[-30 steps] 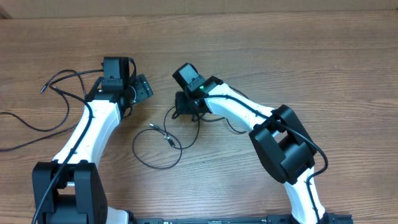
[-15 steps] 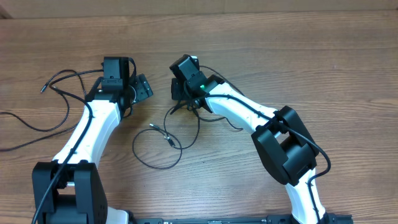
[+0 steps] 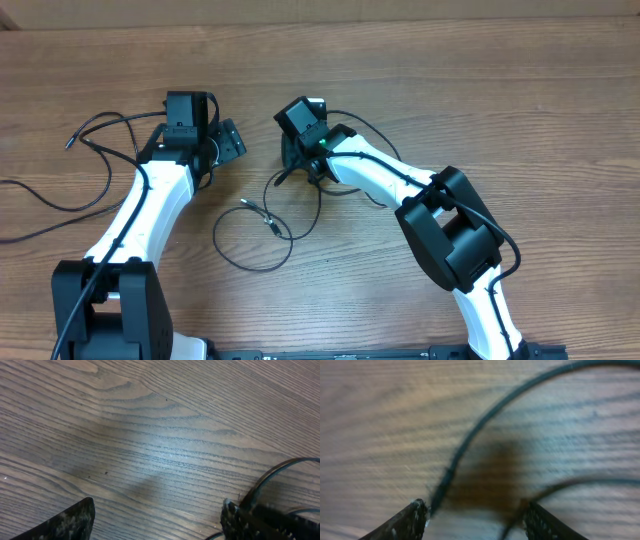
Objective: Untangle cables
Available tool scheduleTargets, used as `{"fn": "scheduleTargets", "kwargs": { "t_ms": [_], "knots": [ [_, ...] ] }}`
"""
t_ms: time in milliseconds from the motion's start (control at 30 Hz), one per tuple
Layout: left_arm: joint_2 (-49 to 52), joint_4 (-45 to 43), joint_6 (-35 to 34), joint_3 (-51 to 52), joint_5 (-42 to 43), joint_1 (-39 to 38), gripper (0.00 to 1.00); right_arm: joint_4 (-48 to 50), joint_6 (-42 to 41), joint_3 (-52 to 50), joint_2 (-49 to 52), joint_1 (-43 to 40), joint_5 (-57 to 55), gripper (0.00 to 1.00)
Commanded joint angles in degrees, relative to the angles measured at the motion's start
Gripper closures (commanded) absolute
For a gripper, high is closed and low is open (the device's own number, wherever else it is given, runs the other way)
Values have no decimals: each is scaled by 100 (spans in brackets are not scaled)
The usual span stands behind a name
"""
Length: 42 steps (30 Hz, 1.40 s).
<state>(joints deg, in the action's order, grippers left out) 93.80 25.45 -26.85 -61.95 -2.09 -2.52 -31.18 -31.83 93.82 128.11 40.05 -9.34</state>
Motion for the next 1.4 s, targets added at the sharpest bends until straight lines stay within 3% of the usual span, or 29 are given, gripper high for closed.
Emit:
{"fn": "scheduleTargets", "kwargs": {
  "t_ms": [0,233,467,600,900,1367],
  "knots": [
    [68,-33,-42,-2,70,-13,20,-284,216,260,-190,-33,-90,36],
    [68,-33,-42,-2,68,-13,20,-1207,535,483,-608,-33,400,38],
    [68,-28,-42,-2,68,-13,20,-1386,525,356,-437,-20,452,69],
    [68,-26,-42,-2,68,-13,20,-1110,468,190,-378,0,452,78],
    [68,-28,-42,-2,68,-13,20,-1224,321,-37,-369,11,1104,78],
    [68,-26,-42,-2,68,-13,20,-1010,339,-649,-369,11,1071,78]
  ]
}}
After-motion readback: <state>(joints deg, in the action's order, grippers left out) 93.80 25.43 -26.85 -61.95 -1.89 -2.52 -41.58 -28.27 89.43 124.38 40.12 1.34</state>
